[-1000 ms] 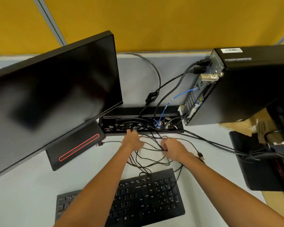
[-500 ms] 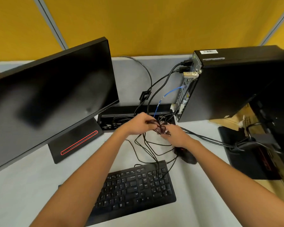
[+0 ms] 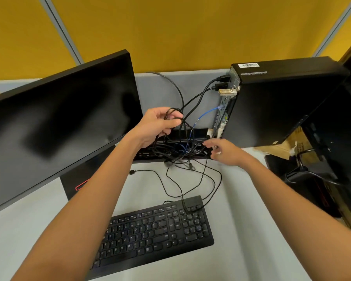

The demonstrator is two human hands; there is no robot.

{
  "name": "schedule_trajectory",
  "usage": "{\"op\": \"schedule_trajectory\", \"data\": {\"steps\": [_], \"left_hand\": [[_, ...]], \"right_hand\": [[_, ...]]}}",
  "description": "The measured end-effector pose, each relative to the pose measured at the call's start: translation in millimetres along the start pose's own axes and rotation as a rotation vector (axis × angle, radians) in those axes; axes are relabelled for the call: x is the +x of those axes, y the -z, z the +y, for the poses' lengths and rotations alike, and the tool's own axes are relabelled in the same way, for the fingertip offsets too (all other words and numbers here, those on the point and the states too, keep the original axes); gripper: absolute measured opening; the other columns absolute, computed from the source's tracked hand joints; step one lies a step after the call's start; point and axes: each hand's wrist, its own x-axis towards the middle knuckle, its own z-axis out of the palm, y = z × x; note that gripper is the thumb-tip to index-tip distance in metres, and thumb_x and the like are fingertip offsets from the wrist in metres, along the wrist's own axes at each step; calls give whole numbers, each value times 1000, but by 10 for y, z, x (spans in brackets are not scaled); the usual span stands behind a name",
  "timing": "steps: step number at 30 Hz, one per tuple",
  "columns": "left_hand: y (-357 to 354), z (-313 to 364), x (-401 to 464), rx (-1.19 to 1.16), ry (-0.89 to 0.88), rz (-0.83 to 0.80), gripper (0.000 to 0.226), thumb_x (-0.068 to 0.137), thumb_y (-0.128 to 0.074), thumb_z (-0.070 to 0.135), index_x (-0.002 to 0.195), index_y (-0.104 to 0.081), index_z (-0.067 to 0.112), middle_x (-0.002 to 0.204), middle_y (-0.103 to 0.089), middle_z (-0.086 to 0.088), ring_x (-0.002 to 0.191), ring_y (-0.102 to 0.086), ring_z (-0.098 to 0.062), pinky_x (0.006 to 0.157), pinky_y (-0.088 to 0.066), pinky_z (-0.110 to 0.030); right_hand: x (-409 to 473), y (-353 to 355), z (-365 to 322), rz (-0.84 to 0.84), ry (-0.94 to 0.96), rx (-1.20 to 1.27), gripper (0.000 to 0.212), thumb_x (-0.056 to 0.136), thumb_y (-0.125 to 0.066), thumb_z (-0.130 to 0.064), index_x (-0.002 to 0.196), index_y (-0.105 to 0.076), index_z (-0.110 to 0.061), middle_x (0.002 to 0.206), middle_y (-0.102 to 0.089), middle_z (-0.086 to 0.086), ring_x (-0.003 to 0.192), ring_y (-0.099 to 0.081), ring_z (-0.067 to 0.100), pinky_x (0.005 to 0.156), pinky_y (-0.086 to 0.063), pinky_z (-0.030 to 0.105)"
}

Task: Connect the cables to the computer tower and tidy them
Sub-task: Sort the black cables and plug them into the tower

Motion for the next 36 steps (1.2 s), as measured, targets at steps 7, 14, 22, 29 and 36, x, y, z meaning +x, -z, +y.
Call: {"op": "schedule_trajectory", "data": {"steps": [7,14,22,29,36], "left_hand": [[-79,327,-27,96,-117,-114,29,76,-59,-13,62,-59,12,52,-47,7,45,-31,-7,42,-22,-18],[1,554,33,-100,-203,-105,24,51,-43,-8,47,-53,14,41,-33,3,34,-20,-7,42,-16,-10],[429,-217,348,370,-98,266,26,80,-59,-2,65,-63,18,58,-55,3,54,-47,-4,57,-40,-18],[413,-947,304,612,26,136,19,75,-79,15,90,-70,20,89,-58,0,77,-53,-13,77,-48,-25],[507,-738,264,650,-171,561,24,79,-60,-7,88,-68,13,87,-56,-3,63,-46,-2,70,-40,-2]], "right_hand": [[117,-544,10,16,32,7,78,84,-59,6,149,-28,-25,148,-33,9,129,-43,28,103,-42,34],[391,-673,-102,-21,48,78,18,87,-69,-21,88,-51,-26,91,-53,1,82,-51,21,80,-49,40],[168,-498,340,131,-100,132,9,101,-38,-10,95,-46,-11,83,-54,2,77,-47,19,69,-36,30],[-22,-411,910,232,-365,-182,12,92,-40,-3,96,-48,-11,109,-61,21,98,-55,38,78,-40,39],[-335,-586,1408,135,-598,-285,28,94,-42,-12,120,-50,-12,125,-55,18,113,-51,38,92,-43,39]]}}
